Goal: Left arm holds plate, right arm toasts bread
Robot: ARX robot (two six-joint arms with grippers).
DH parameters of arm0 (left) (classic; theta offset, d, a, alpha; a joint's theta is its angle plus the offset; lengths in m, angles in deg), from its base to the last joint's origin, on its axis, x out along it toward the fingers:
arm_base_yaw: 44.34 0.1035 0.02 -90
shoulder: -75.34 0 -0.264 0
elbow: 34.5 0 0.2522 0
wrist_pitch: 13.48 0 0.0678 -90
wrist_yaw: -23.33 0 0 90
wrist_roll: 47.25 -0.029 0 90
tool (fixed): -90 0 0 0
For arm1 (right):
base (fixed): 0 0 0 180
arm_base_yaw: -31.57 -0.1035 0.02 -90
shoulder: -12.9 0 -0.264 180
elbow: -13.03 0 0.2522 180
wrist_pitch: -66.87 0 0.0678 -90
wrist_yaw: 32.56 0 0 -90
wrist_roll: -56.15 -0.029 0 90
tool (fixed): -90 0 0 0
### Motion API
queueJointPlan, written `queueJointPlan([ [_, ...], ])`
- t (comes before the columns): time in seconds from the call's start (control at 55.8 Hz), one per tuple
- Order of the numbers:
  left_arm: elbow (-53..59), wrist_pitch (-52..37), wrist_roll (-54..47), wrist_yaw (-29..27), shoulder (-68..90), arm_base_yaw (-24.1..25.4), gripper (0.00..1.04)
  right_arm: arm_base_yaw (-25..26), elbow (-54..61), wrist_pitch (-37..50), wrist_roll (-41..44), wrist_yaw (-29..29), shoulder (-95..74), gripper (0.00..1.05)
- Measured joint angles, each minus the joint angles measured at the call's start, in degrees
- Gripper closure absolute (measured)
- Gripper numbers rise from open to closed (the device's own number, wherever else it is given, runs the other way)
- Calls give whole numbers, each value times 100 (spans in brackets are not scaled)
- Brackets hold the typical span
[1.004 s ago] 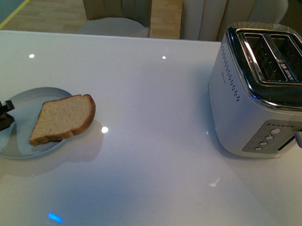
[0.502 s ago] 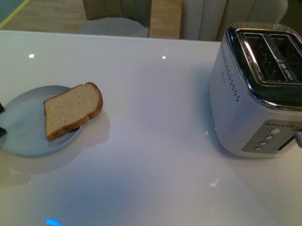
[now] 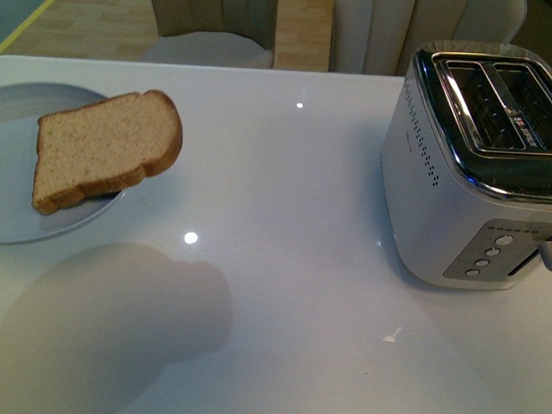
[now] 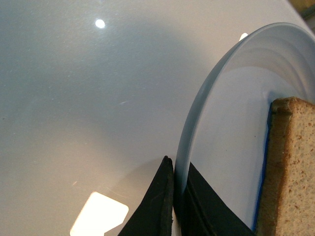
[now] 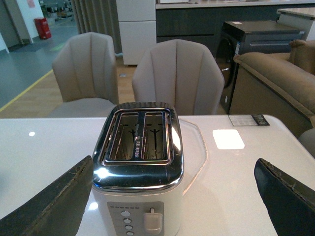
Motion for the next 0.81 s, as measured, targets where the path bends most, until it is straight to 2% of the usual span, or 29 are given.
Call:
queueJointPlan([
  [0.179,-11,595,94,-59,-868,-476,102,0,0,0,0,0,0,9],
  [0.43,-621,1543,691,-535,-1661,-1961,102,0,0,0,0,0,0,9],
  [0.556,-848,1661,1137,-627,-1727,-2658,102,0,0,0,0,0,0,9],
  [0.807,-1012,1797,1534,-822,-1746,-3211,102,0,0,0,0,0,0,9],
])
